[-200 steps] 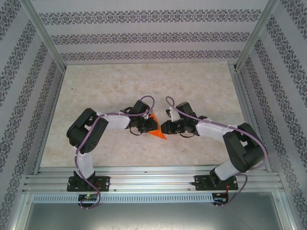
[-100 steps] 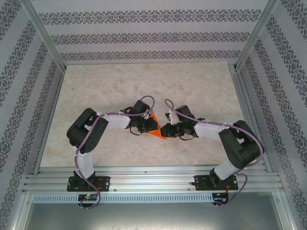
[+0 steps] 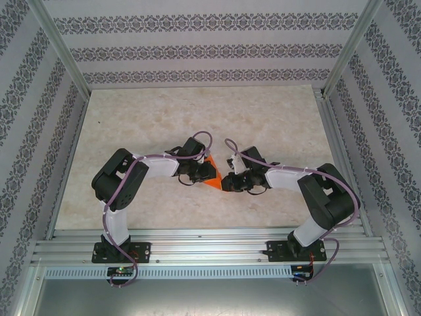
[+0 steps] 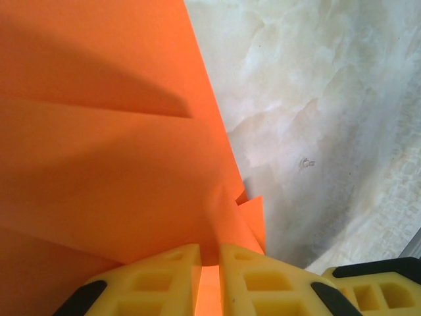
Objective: Fold a paper plane with a square sheet of paper (fold left side to right side)
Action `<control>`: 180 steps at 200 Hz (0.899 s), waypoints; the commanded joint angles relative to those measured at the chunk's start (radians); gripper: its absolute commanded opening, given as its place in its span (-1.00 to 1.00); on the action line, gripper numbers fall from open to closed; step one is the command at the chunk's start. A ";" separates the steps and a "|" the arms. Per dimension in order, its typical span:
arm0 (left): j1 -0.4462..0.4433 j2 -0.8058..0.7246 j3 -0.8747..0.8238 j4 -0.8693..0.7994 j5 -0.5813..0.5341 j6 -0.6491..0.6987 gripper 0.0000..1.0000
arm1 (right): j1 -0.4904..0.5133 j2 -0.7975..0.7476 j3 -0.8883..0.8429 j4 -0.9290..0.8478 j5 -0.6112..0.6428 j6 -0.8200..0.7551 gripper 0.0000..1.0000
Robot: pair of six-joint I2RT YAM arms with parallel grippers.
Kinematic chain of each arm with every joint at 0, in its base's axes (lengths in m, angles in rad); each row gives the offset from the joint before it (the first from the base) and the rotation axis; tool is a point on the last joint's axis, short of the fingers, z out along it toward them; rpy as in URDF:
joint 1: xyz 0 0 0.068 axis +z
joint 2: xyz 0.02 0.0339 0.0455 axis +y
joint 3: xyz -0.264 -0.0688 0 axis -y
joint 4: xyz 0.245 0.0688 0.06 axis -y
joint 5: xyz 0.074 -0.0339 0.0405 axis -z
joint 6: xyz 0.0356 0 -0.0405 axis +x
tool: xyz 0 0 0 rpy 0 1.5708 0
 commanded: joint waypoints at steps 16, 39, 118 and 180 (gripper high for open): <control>-0.011 0.056 0.004 -0.062 -0.072 0.035 -0.63 | 0.007 0.015 0.036 -0.044 0.033 -0.047 -0.72; -0.011 0.055 0.002 -0.061 -0.073 0.034 -0.63 | 0.005 0.020 0.038 -0.043 0.030 -0.044 -0.72; -0.011 0.056 0.000 -0.067 -0.083 0.039 -0.63 | 0.000 0.062 0.024 -0.032 0.028 -0.027 -0.72; -0.009 0.058 -0.003 -0.071 -0.095 0.041 -0.63 | -0.026 0.072 -0.051 -0.043 0.027 0.023 -0.73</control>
